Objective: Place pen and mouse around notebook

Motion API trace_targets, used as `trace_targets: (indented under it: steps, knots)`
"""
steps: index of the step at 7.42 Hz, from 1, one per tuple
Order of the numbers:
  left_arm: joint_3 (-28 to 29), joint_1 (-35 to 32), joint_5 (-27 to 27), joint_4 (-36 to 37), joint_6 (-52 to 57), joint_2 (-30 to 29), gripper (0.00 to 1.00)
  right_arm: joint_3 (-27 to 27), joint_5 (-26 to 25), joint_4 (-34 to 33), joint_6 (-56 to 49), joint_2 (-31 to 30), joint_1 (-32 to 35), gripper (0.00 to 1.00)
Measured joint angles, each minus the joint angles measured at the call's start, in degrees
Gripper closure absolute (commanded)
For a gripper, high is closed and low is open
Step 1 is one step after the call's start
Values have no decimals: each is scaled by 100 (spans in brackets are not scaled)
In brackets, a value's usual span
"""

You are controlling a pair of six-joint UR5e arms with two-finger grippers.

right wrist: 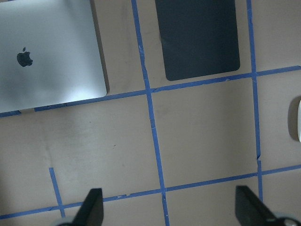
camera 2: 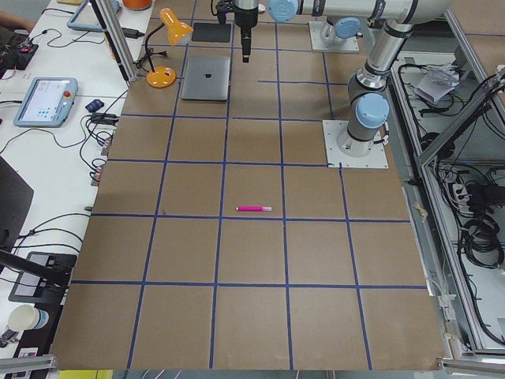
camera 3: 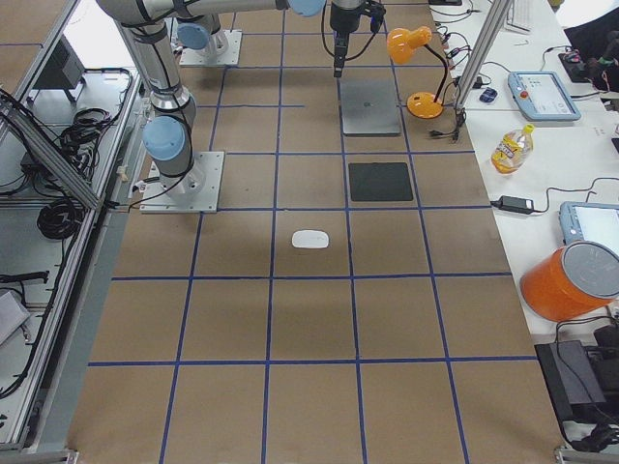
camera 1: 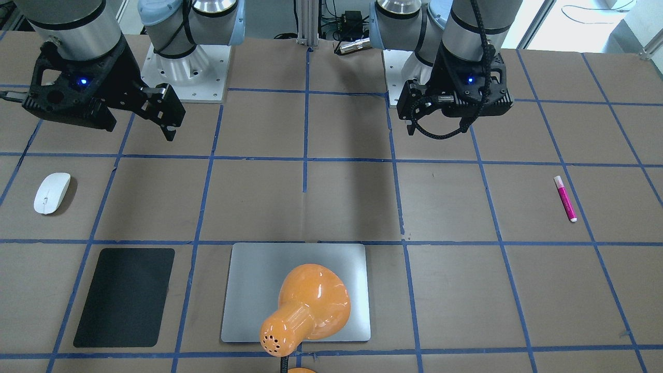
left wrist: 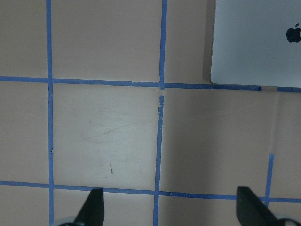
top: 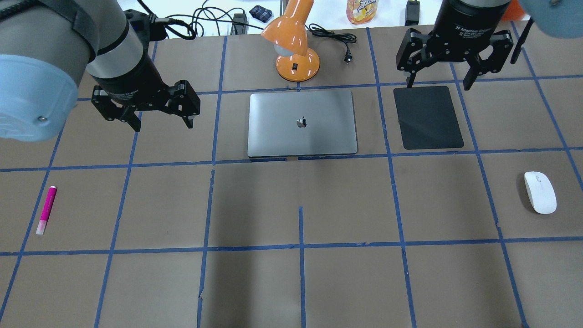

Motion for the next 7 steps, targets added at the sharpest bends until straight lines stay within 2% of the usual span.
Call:
trace_targets:
  steps: [4,5,7]
  knots:
    - [-30,81,6,-35,167,-23,0,-106,24,1,-86,79,-35,0]
    - [-99,282,53,-36,563,-27,0,-207,39,17,-237,149,-119,0]
    - [-413,1342,140,141,1528,-77,0,-371,2,-19,-630,279,-593,0]
